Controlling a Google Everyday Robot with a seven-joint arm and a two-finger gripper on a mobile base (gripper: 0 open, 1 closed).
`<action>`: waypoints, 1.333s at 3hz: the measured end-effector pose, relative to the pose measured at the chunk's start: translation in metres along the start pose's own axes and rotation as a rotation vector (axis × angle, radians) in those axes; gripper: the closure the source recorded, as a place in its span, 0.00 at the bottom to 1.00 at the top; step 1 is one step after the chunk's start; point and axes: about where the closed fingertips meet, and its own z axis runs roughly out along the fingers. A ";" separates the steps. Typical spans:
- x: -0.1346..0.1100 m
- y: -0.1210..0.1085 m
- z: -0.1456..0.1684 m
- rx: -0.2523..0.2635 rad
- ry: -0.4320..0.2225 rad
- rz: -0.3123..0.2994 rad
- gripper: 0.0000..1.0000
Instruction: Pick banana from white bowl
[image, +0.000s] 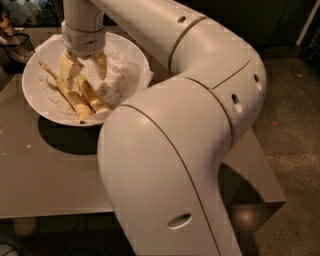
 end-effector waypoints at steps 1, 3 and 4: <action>0.012 -0.007 -0.007 0.017 0.001 0.032 0.38; 0.024 -0.017 0.000 0.010 0.014 0.064 0.48; 0.029 -0.019 0.007 -0.006 0.027 0.077 0.48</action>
Offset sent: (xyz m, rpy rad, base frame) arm -0.0121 -0.0421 0.0013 -0.0284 0.0156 -0.0805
